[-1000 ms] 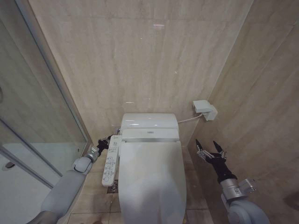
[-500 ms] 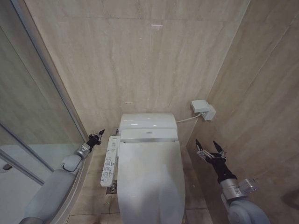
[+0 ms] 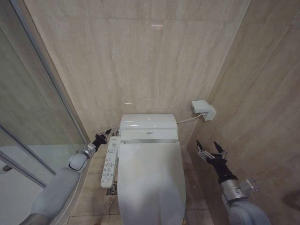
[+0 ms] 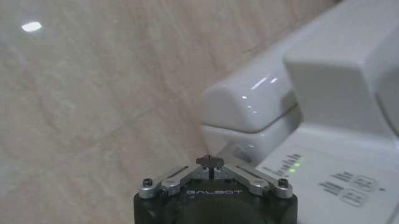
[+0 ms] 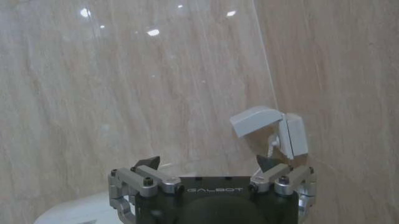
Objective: Open the toilet lid, clean the toilet bowl with a toilet brush, close the toilet lid, and flush.
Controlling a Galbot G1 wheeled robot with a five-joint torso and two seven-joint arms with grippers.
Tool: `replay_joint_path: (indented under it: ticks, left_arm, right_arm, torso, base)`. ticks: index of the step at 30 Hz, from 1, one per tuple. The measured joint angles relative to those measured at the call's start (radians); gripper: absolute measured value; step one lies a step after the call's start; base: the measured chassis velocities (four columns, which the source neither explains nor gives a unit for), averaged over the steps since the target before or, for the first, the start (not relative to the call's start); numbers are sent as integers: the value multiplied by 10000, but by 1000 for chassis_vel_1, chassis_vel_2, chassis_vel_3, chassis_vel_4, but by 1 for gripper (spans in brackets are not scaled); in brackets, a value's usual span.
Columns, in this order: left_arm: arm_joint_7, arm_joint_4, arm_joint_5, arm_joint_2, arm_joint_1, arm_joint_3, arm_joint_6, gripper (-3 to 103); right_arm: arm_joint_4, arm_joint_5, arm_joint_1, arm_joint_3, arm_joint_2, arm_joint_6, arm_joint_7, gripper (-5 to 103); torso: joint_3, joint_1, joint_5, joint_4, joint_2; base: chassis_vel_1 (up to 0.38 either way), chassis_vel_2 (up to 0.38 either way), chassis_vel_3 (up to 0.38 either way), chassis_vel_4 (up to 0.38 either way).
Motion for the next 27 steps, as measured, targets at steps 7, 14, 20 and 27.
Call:
replay_joint_path:
  ticks: [7,14,20,27]
  left_arm:
    - [157,367,-111,-136,-118,122,-104,0]
    - [297,750,-159,-191,-148,149,-102,0]
    - [301,815,-184,-282,-177,169,-111,0]
    - [321,1295,-176,-441,-466,319,-291,0]
  right_arm:
    - [0,0,1,0,0,0,0,100]
    - [0,0,0,0,0,0,0,100]
    - [0,0,1,0,0,0,0,100]
    - [0,0,0,0,0,0,1,100]
  torso:
    - [-2,-1,3,2,2]
    - [-1,-1,1,2,2]
    - [-2,-2,6,6,3]
    - [-1,-2,1,3,2]
  base:
    - [0,0,0,0]
    - [0,0,0,0]
    - [0,0,0,0]
    - [0,0,0,0]
